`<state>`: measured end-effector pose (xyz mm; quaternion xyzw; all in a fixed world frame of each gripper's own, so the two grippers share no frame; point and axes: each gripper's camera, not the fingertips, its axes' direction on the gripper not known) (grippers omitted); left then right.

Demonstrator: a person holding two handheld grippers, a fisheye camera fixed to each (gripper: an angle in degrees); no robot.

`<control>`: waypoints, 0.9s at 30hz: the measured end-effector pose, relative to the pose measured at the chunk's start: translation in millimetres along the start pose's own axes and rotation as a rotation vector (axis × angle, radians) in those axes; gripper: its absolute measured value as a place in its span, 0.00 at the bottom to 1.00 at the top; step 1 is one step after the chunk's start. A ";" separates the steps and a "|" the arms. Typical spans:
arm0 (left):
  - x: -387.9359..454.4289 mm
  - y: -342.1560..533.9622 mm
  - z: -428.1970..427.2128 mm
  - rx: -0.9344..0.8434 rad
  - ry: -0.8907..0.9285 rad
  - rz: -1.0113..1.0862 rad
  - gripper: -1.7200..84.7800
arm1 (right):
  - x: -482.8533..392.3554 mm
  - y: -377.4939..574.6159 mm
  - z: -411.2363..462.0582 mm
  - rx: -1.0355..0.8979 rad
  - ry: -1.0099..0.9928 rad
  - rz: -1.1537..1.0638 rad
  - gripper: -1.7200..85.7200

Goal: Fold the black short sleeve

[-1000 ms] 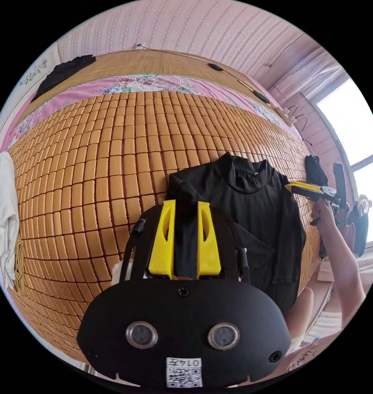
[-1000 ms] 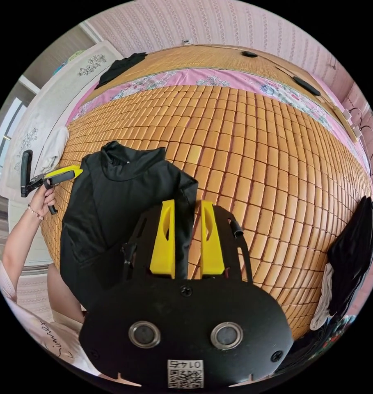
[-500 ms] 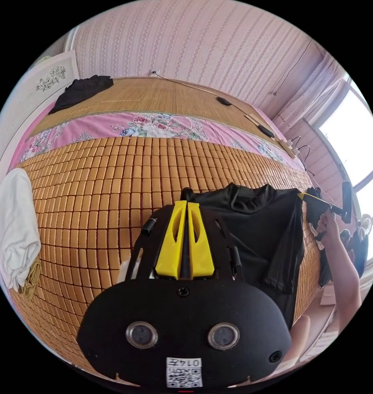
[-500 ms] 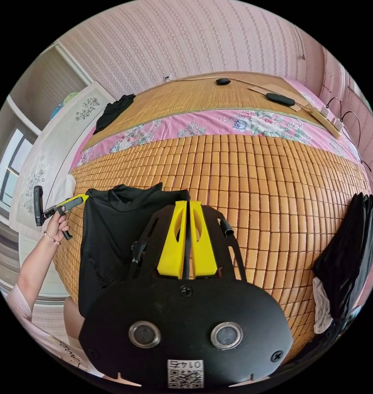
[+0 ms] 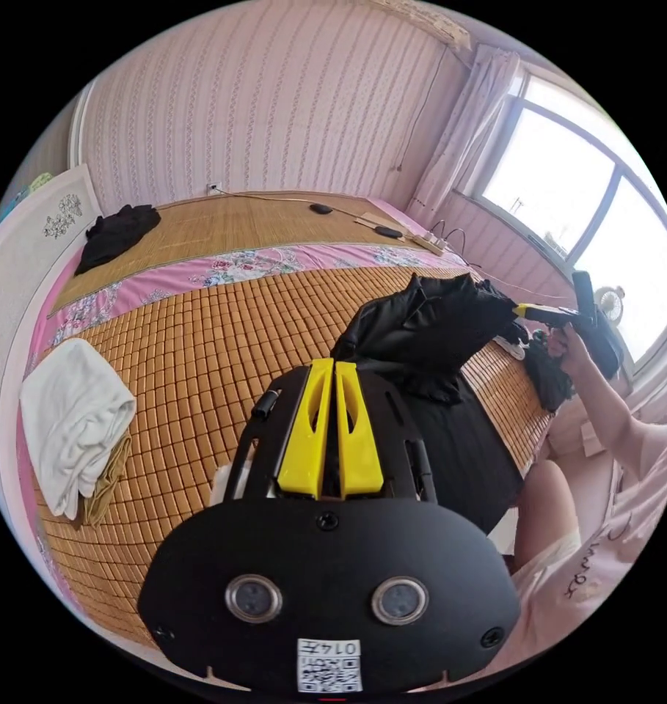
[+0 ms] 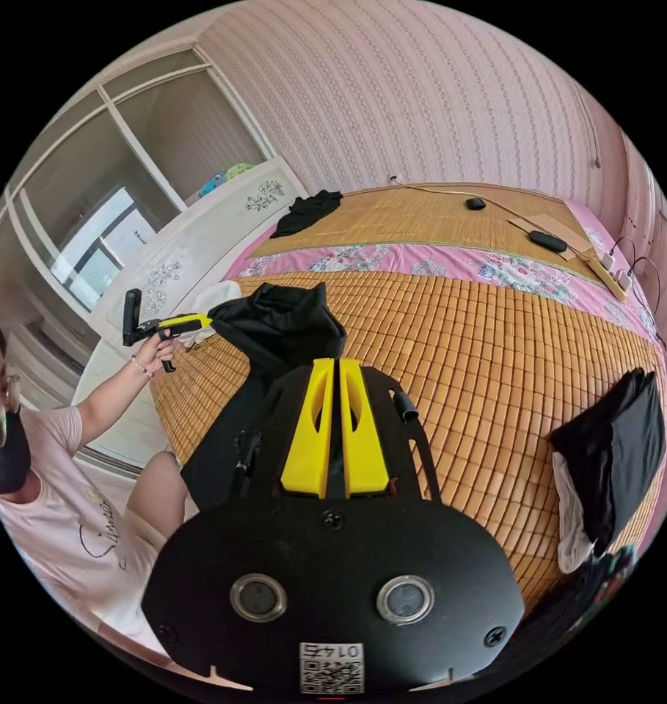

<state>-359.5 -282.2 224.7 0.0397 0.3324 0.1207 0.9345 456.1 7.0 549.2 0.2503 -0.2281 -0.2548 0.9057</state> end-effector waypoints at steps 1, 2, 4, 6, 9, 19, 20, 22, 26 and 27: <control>7.6 21.9 -15.5 -0.017 0.022 0.002 0.01 | -7.9 25.8 -11.4 0.004 -0.028 0.025 0.03; 14.8 45.7 -27.6 -0.023 0.051 -0.007 0.01 | -11.5 39.3 -15.8 0.006 -0.044 0.038 0.03; 25.3 85.6 -35.7 -0.053 0.107 -0.026 0.01 | -21.5 97.3 -19.1 -0.016 -0.093 0.105 0.03; 35.3 126.5 -29.6 -0.113 0.138 -0.054 0.01 | -23.6 142.2 -5.9 -0.067 -0.071 0.170 0.03; 47.0 187.1 -0.9 -0.228 0.125 -0.117 0.01 | -18.3 205.0 34.1 -0.183 -0.062 0.308 0.03; 53.1 217.7 -2.3 -0.172 0.104 -0.220 0.01 | -66.4 189.7 5.6 -0.064 0.022 0.197 0.03; 53.9 212.5 -11.2 -0.149 0.107 -0.212 0.01 | -71.4 186.7 0.2 -0.052 0.024 0.184 0.03; 55.9 207.9 -22.2 -0.139 0.117 -0.198 0.01 | -93.9 181.2 -16.6 -0.036 0.025 0.127 0.03; 62.5 223.2 -22.5 -0.183 0.153 -0.193 0.01 | -118.7 192.8 -9.9 -0.126 0.067 0.088 0.03; 63.7 228.4 -17.7 -0.202 0.157 -0.197 0.01 | -120.8 201.0 2.3 -0.180 0.080 0.098 0.03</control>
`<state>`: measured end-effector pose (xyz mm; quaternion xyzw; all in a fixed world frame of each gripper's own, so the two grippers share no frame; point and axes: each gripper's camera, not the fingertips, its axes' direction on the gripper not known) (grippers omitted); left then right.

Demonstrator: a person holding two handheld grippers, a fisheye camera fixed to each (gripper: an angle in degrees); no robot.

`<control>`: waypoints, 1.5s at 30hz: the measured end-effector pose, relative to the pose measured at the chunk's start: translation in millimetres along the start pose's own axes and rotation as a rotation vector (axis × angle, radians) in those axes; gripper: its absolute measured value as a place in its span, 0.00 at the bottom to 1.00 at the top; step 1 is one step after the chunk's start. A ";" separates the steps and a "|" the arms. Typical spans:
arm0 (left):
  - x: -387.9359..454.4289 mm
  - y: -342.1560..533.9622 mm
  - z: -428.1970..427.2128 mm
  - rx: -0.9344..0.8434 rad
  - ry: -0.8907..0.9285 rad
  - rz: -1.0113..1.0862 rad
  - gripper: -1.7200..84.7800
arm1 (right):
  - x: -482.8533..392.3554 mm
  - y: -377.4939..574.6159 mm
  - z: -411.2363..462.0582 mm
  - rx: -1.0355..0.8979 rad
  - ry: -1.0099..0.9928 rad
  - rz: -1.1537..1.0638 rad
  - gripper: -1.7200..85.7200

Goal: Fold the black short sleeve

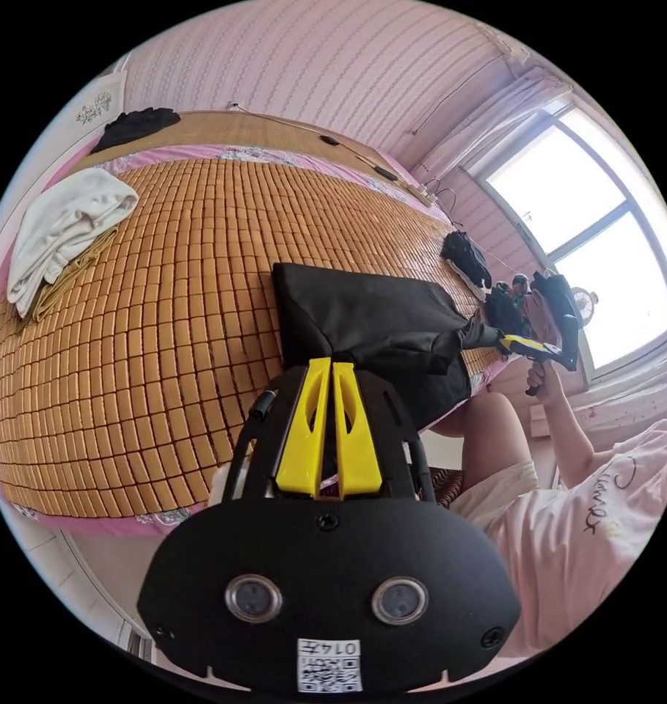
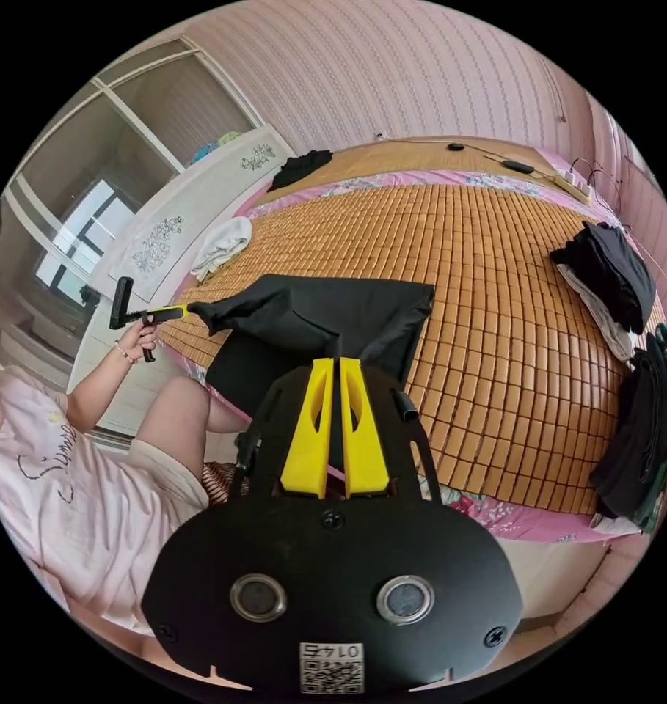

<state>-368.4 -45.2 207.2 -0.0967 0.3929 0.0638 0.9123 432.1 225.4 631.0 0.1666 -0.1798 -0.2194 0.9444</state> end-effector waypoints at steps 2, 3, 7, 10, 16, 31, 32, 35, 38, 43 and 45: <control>-2.0 18.1 34.8 -0.102 -0.010 -0.029 0.01 | 1.5 10.0 27.0 -0.093 0.027 0.039 0.04; -2.4 22.8 44.6 -0.126 -0.027 -0.039 0.01 | 3.5 16.1 45.2 -0.165 0.043 0.073 0.05; 14.5 42.2 68.9 -0.187 -0.203 -0.048 0.01 | -8.9 17.7 47.7 -0.220 0.067 0.112 0.09; 54.8 42.5 53.8 -0.114 -0.267 0.048 0.01 | -37.5 1.5 26.8 -0.134 0.102 0.040 0.10; 155.8 35.8 92.9 -0.147 -0.171 0.295 0.07 | -103.7 -55.2 66.4 -0.180 0.060 -0.178 0.13; 238.5 62.3 166.9 -0.336 -0.197 0.444 0.01 | -197.0 -69.7 83.5 -0.363 0.021 -0.424 0.04; 241.9 67.1 168.9 -0.351 -0.199 0.445 0.01 | -200.5 -69.2 84.9 -0.383 0.030 -0.430 0.04; 249.6 72.6 171.3 -0.401 -0.176 0.430 0.01 | -211.5 -72.9 90.8 -0.468 0.035 -0.406 0.08; 264.0 73.7 165.9 -0.402 -0.172 0.458 0.01 | -226.1 -88.9 82.0 -0.416 0.056 -0.367 0.08; 294.1 71.3 166.3 -0.323 -0.236 0.540 0.01 | -270.9 -130.5 87.8 -0.364 0.159 -0.392 0.03; 300.9 67.7 176.3 -0.309 -0.223 0.539 0.01 | -283.0 -139.8 102.4 -0.428 0.198 -0.404 0.02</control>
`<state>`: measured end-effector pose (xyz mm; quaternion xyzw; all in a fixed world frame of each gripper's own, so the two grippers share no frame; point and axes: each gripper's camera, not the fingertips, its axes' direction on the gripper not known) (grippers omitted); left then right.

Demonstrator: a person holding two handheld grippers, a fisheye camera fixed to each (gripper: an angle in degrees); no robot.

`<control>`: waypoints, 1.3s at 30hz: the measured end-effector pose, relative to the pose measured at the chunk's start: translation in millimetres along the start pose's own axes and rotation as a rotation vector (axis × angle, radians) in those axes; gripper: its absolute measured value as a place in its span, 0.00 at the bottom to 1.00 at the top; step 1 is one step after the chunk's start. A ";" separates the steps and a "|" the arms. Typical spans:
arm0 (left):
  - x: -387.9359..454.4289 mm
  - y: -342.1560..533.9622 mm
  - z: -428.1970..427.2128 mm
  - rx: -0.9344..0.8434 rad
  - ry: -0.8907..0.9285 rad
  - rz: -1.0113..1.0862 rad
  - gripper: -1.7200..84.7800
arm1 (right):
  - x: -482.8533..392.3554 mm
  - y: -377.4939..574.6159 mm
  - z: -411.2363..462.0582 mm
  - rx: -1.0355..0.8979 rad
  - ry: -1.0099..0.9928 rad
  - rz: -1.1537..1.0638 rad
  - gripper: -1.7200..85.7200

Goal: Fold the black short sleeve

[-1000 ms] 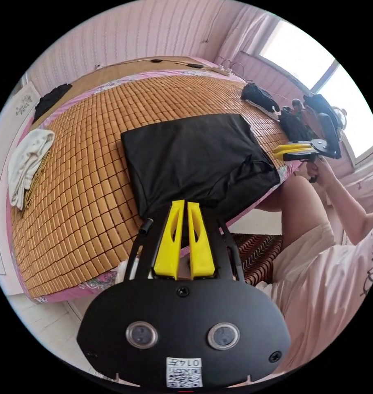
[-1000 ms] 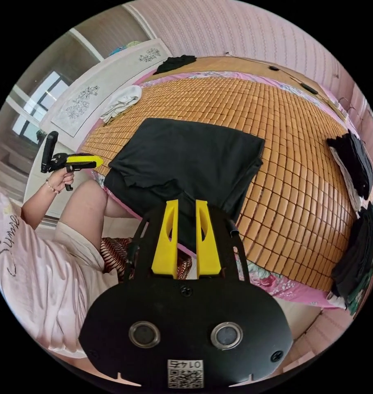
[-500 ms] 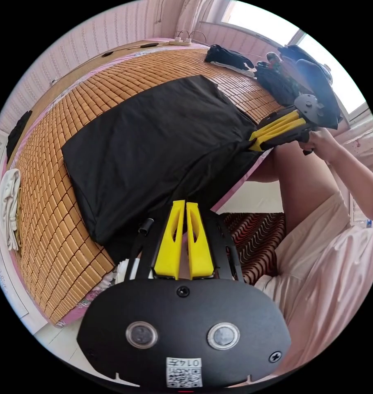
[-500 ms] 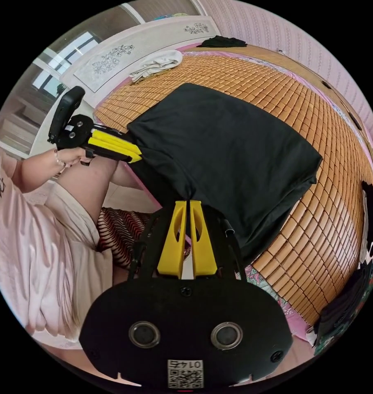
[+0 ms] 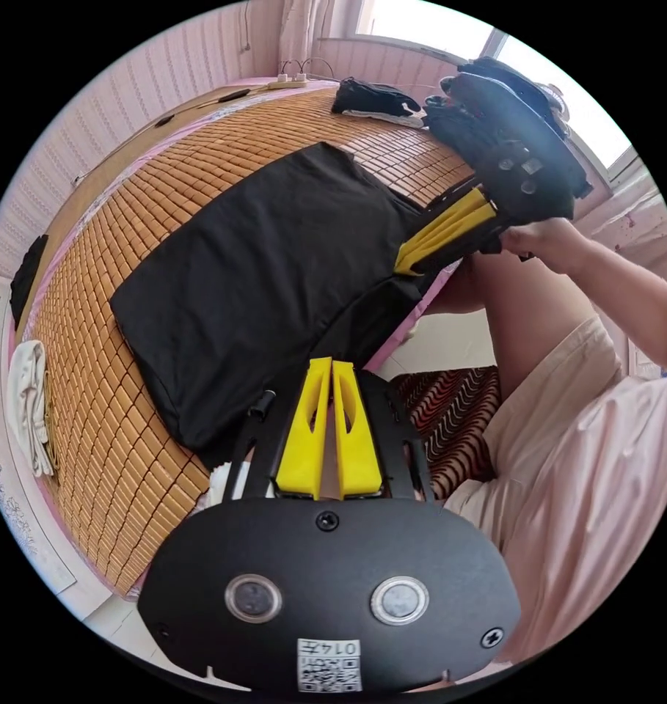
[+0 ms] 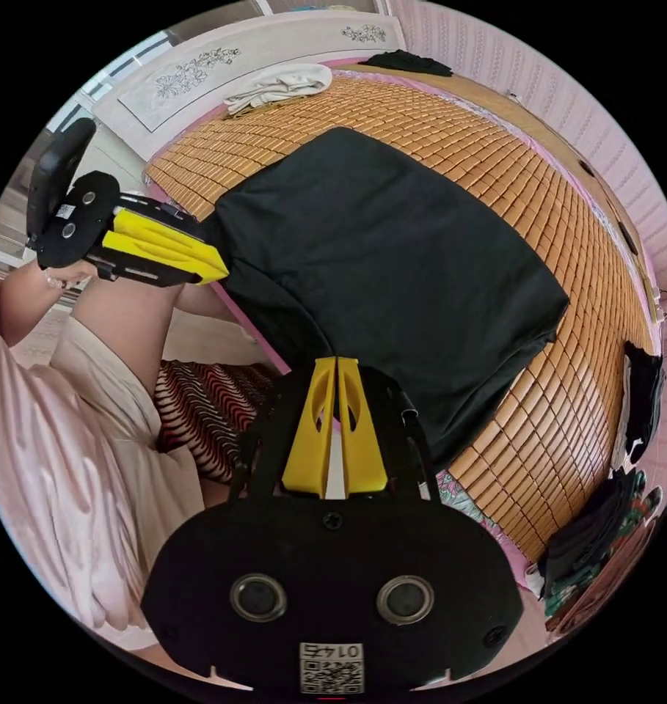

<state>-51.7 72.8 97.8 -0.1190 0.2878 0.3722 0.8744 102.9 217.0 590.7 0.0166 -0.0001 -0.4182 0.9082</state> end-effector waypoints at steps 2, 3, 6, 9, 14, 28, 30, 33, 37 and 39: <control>5.4 -9.6 12.6 0.027 0.002 -0.012 0.01 | -8.9 -14.3 10.1 -0.101 0.041 -0.007 0.02; 6.8 -11.4 16.3 0.026 0.007 -0.011 0.01 | -15.7 -20.7 14.0 -0.136 0.073 -0.012 0.01; 14.5 -16.2 40.3 -0.026 0.009 -0.002 0.01 | -29.4 -33.1 8.7 -0.134 0.144 -0.022 0.01; 24.5 -13.6 41.6 0.003 -0.013 0.003 0.01 | -36.3 -43.5 3.8 -0.133 0.161 -0.019 0.01; 39.7 -7.5 32.1 0.021 -0.011 -0.015 0.01 | -35.5 -53.9 -12.7 -0.141 0.092 -0.033 0.01; 60.3 -38.8 29.3 0.133 -0.031 -0.062 0.01 | 36.8 -198.6 -77.1 0.005 0.004 -0.054 0.01; 66.3 -46.5 41.4 0.091 -0.046 -0.041 0.01 | 45.5 -224.3 -62.2 -0.049 0.050 -0.052 0.01; 76.2 -49.5 57.3 0.049 -0.042 0.010 0.01 | 55.5 -249.5 -29.5 -0.173 0.049 -0.079 0.01; 82.0 -48.3 60.1 0.060 -0.045 0.032 0.01 | 66.9 -270.4 -39.5 -0.237 0.049 -0.128 0.01; 84.0 -48.9 61.1 0.058 -0.044 0.039 0.01 | 75.1 -281.0 -47.8 -0.193 0.084 -0.113 0.01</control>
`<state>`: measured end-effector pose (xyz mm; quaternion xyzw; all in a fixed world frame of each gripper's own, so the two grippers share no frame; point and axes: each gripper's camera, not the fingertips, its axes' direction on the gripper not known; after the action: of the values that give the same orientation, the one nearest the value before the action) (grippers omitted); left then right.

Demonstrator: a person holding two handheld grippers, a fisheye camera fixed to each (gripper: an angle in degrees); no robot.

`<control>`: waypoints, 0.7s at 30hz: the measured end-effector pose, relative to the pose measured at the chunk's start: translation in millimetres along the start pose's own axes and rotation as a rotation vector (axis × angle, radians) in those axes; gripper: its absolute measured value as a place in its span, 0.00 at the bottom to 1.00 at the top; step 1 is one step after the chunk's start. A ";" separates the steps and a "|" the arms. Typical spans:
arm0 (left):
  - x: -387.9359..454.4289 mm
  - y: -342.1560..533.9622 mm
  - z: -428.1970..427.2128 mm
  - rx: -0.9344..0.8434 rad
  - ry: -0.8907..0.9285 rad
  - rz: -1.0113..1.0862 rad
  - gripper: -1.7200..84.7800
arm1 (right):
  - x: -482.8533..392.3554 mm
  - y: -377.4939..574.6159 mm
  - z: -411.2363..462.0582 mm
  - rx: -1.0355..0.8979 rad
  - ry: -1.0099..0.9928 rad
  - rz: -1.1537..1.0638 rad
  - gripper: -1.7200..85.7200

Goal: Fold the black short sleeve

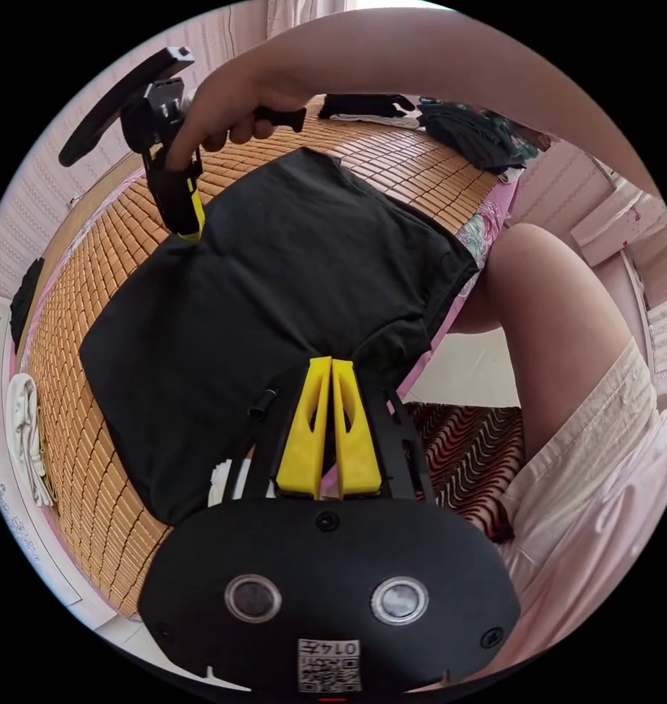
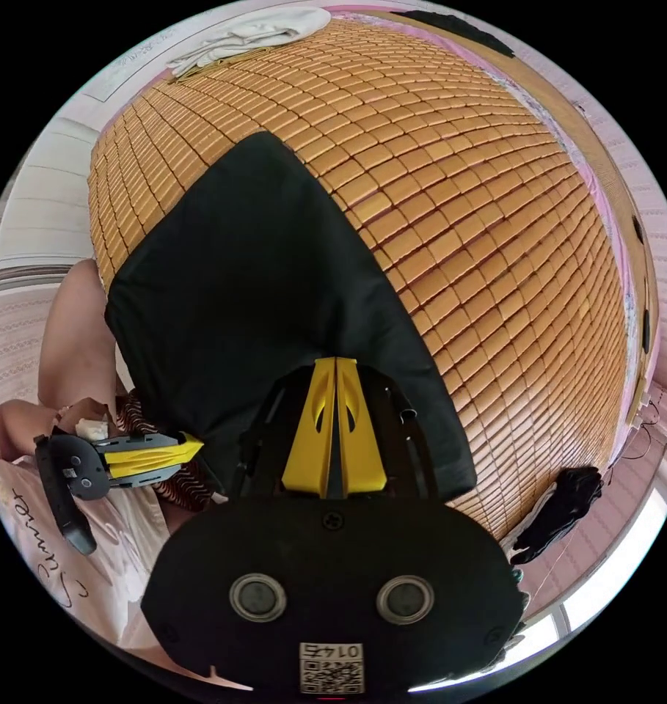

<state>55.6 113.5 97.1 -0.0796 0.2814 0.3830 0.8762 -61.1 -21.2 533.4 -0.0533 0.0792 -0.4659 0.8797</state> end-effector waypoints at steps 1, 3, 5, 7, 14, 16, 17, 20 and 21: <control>1.4 -0.1 0.7 0.001 0.000 0.004 0.01 | 8.3 -6.9 0.4 0.017 0.002 0.019 0.01; 3.0 0.4 1.8 0.005 0.003 0.007 0.01 | 19.1 -17.8 20.4 -0.046 0.025 0.038 0.01; 4.3 1.3 3.1 0.010 0.012 0.004 0.01 | 27.2 -20.0 26.1 -0.030 0.016 0.056 0.01; 5.6 1.6 3.9 0.012 0.015 0.000 0.01 | 35.2 -24.8 28.0 -0.098 -0.013 0.026 0.01; 8.5 8.9 7.1 0.058 0.041 -0.024 0.01 | 62.7 -9.0 53.6 -0.024 -0.038 0.112 0.01; 6.7 11.8 7.0 0.075 0.049 -0.024 0.01 | 69.2 21.5 56.0 0.082 -0.059 0.134 0.01; 6.9 13.7 6.0 0.088 0.051 -0.014 0.01 | 71.2 33.4 55.3 0.115 -0.062 0.153 0.01; 12.4 19.4 -2.9 0.146 0.043 0.018 0.03 | 77.2 114.8 54.4 0.275 -0.115 0.246 0.01; 14.2 20.2 -5.3 0.164 0.048 0.026 0.03 | 78.4 152.7 59.5 0.300 -0.133 0.290 0.01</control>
<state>46.7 134.5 86.3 -0.0131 0.3339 0.3682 0.8676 117.4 0.5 559.2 0.0596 -0.0425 -0.3364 0.9389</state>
